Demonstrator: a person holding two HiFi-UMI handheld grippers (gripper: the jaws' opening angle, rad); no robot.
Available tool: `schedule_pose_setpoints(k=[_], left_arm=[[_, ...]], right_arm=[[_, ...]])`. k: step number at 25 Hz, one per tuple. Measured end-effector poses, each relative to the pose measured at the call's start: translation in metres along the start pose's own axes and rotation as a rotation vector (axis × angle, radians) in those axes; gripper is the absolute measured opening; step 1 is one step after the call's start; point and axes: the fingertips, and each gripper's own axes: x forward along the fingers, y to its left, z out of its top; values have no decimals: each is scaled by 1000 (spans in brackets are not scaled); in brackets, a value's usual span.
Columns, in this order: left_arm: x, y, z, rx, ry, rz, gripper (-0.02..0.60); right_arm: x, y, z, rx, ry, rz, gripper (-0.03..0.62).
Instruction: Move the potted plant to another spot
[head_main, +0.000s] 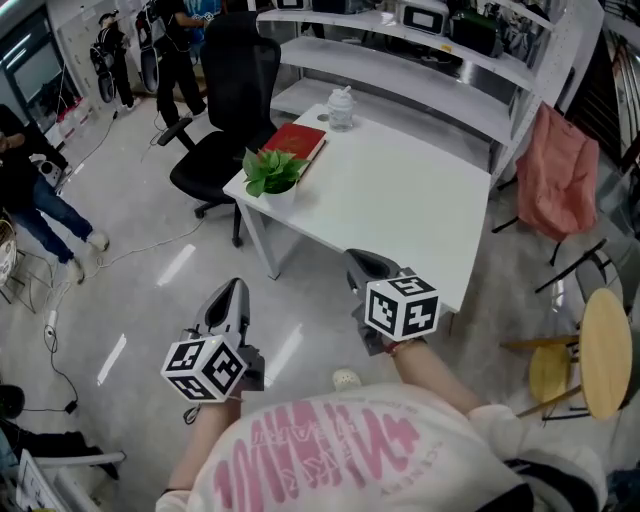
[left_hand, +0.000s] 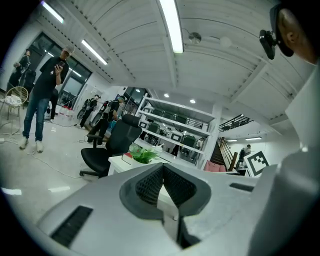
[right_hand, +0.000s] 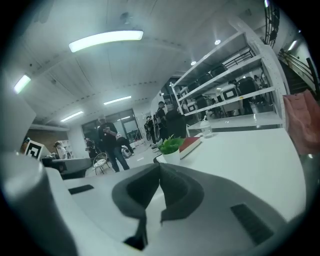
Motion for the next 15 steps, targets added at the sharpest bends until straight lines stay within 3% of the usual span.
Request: schedule_pose_setpoints(k=[15], left_arm=[[96,11,0,-77,-54,151,3]], right_arm=[[82,-68,52,-64,32,158,6]])
